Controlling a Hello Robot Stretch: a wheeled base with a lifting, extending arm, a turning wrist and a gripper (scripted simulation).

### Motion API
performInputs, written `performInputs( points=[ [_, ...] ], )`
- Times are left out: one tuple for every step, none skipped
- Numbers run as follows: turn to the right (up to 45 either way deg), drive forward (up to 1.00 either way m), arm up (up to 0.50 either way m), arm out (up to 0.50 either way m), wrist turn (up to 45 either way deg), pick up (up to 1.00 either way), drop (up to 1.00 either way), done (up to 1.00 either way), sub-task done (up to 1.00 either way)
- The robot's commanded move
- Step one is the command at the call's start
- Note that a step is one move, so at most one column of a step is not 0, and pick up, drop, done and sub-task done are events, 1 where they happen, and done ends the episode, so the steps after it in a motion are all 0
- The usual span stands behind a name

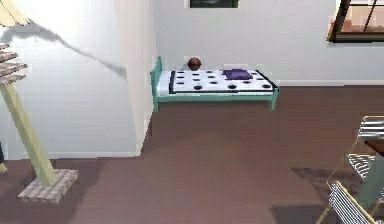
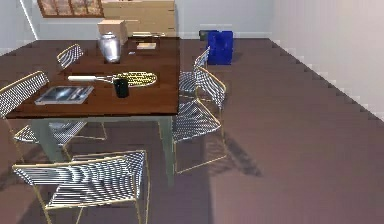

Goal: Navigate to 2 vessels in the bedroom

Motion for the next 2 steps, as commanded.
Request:
performInputs(
  points=[
    [0.0,0.95,0.00,0.00,0.0,0.00,0.00,0.00,0.00],
    [39.0,0.00,0.00,0.00,0.0,0.00,0.00,0.00,0.00]
  ],
)
